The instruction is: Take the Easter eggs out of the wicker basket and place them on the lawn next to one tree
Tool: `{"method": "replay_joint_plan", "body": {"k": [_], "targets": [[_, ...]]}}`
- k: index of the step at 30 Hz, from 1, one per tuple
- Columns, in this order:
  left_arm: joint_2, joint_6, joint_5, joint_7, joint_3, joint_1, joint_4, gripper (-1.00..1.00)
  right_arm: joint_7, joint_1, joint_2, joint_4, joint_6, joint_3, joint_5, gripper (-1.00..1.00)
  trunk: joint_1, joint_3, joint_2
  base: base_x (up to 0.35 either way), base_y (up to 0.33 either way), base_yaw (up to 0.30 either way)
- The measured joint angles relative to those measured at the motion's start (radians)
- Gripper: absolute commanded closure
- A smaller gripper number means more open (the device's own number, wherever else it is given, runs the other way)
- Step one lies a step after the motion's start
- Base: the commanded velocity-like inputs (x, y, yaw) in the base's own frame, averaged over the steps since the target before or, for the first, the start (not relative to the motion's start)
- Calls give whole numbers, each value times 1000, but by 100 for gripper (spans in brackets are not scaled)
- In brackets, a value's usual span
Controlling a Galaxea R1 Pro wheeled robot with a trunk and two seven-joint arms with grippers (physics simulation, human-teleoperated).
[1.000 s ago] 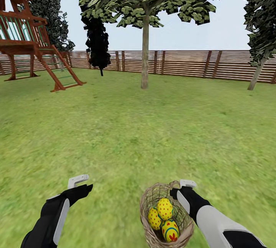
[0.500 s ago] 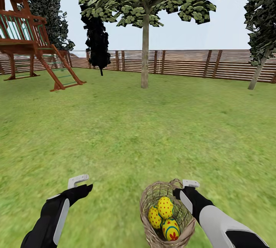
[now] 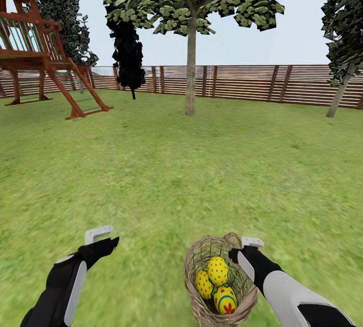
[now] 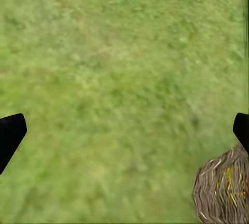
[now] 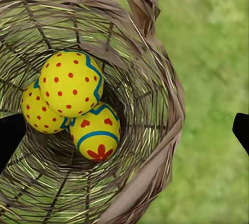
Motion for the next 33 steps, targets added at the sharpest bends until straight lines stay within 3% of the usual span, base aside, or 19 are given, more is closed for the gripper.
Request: {"method": "replay_joint_plan", "body": {"k": [1, 5, 8, 14, 33], "targets": [[-1, 2, 1, -2, 0, 30, -60, -100, 0, 0, 0, 0, 0, 0, 0, -100, 4, -3, -7, 0, 0, 0], [-2, 4, 10, -4, 0, 86, -167, -100, 0, 0, 0, 0, 0, 0, 0, -100, 19, -16, -35, 0, 0, 0], [-1, 5, 47, -9, 1, 111, -212, -100, 0, 0, -1, 0, 0, 0, 0, -100, 31, -25, -56, 0, 0, 0], [0, 23, 81, -10, 1, 119, -227, -100, 0, 0, -4, -1, 0, 0, 0, -100, 54, -44, -98, 0, 0, 0], [1, 35, 84, -10, 1, 120, -227, -100, -41, 0, -22, -1, 1, -2, -4, -100, 127, -103, -231, 0, 0, 0]]}}
